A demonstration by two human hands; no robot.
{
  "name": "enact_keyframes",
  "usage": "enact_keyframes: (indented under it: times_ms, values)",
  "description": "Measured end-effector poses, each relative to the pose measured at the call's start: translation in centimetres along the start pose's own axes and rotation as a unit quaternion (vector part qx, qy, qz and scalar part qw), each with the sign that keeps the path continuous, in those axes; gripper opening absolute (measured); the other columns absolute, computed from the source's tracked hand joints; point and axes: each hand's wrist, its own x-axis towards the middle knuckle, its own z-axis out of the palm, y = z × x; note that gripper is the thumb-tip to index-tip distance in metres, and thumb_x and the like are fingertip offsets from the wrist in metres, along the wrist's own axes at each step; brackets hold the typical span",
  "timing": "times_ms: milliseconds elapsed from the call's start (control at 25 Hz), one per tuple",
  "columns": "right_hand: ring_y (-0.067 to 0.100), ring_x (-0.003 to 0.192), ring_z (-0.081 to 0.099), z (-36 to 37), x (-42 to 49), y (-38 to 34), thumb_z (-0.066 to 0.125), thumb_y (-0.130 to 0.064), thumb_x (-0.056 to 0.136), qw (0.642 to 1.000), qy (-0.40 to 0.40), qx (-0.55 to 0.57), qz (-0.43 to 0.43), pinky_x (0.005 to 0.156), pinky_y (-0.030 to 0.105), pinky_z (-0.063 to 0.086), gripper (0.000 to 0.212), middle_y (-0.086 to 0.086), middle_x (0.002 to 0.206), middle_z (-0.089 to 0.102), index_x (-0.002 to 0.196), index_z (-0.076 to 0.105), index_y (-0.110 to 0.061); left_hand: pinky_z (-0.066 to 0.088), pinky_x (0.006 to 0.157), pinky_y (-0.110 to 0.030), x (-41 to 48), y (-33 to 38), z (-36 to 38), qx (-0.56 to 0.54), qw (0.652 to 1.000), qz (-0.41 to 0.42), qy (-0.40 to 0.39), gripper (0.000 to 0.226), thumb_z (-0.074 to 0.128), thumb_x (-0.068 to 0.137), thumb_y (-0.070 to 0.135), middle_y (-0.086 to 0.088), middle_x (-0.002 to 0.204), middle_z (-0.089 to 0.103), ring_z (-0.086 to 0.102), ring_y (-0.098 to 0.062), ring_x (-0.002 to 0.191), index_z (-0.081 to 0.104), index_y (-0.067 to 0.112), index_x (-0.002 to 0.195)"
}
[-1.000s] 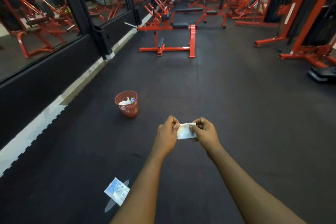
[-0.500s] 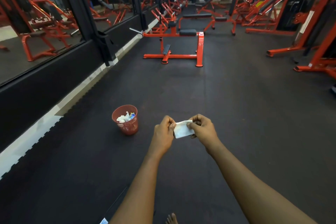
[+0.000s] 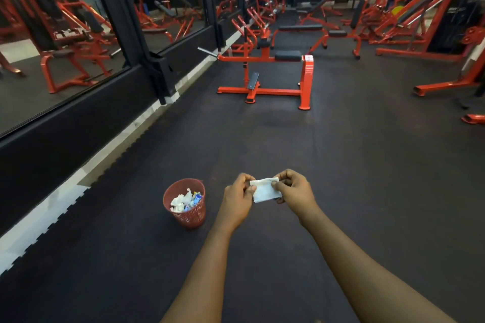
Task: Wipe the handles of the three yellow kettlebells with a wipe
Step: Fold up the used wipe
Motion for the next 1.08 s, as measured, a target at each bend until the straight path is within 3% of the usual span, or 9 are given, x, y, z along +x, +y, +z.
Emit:
enact_keyframes:
  times_ms: [480,640,680,840,1080]
  values:
    - [0.019,0.081,0.068,4.5,24.2,-2.2,0.063,-0.013,0.087,0.982,-0.186,-0.021,-0.012,0.057,0.027,0.056,0.002,0.007,0.087,0.070,0.088,0.063,-0.012,0.051,0.067,-0.039,18.7,-2.4,-0.7,0.079,0.984,-0.111,0.115,0.012,0.049,0.094,0.021,0.005,0.074,0.062,0.061,-0.016,0.072,0.048,0.028,0.085]
    - [0.018,0.079,0.066,8.1,29.3,-2.1,0.064,-0.012,0.088,0.970,-0.239,-0.031,-0.008,0.059,0.033,0.058,0.002,0.009,0.087,0.070,0.088,0.064,-0.009,0.045,0.060,-0.013,22.1,-4.7,-1.8,0.119,0.966,-0.170,0.152,0.014,0.049,0.095,0.021,0.008,0.071,0.062,0.058,-0.006,0.066,0.047,0.030,0.084]
    - [0.017,0.077,0.065,9.3,30.3,-1.9,0.064,-0.012,0.087,0.967,-0.253,-0.036,-0.007,0.057,0.032,0.057,0.002,0.009,0.087,0.070,0.088,0.064,-0.010,0.045,0.060,-0.014,22.7,-5.6,-2.2,0.114,0.963,-0.181,0.162,0.014,0.049,0.095,0.021,0.008,0.071,0.062,0.059,-0.007,0.065,0.049,0.030,0.085]
    - [0.012,0.064,0.060,15.6,34.9,-1.1,0.066,-0.012,0.086,0.953,-0.295,-0.063,-0.011,0.052,0.025,0.050,0.002,0.009,0.084,0.070,0.086,0.065,-0.011,0.055,0.066,-0.041,25.7,-10.6,-4.7,0.076,0.952,-0.227,0.188,0.014,0.050,0.096,0.022,0.006,0.074,0.064,0.064,-0.015,0.069,0.051,0.031,0.085]
    - [0.014,0.066,0.064,28.1,42.8,-0.4,0.071,-0.014,0.082,0.939,-0.325,-0.113,-0.009,0.054,0.024,0.049,0.007,0.005,0.081,0.071,0.084,0.064,-0.015,0.054,0.066,-0.045,32.8,-19.8,-11.3,0.071,0.931,-0.273,0.232,0.015,0.050,0.093,0.023,0.006,0.070,0.060,0.058,-0.015,0.065,0.046,0.031,0.081]
